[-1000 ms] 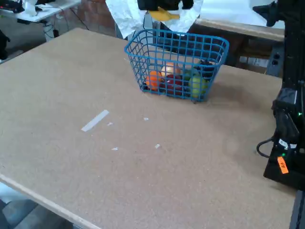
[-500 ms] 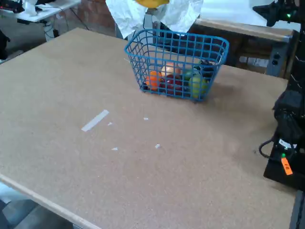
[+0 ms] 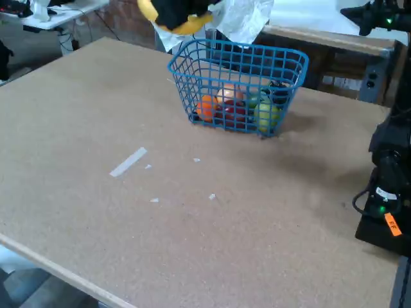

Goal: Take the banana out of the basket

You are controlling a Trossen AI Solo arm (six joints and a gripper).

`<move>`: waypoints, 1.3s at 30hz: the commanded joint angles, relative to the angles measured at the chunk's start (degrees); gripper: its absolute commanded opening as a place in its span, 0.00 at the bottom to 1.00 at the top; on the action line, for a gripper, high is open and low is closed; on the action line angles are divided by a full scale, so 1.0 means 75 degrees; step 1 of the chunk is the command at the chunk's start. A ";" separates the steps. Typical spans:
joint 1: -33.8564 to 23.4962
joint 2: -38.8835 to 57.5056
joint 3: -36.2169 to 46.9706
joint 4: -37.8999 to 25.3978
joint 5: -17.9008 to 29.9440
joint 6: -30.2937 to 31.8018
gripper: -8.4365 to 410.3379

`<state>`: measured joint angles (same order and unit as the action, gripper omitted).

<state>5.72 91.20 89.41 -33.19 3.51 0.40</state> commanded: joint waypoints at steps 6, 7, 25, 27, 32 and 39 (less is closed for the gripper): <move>0.0321 -0.0472 -0.1918 0.1317 0.0417 -0.0128 0.02; 0.0321 -0.0565 -0.2221 0.1556 0.0420 -0.0073 0.02; 0.0277 -0.1113 -0.5692 0.3663 0.0618 0.0950 0.02; 0.0245 -0.1113 -0.5904 0.3698 0.0615 0.1107 0.02; 0.0175 -0.1113 -0.6178 0.3611 0.0656 0.1413 0.02; -0.0093 -0.1110 -0.6184 0.3212 0.0653 0.1740 0.02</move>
<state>6.90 82.87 43.57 -6.50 7.99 10.79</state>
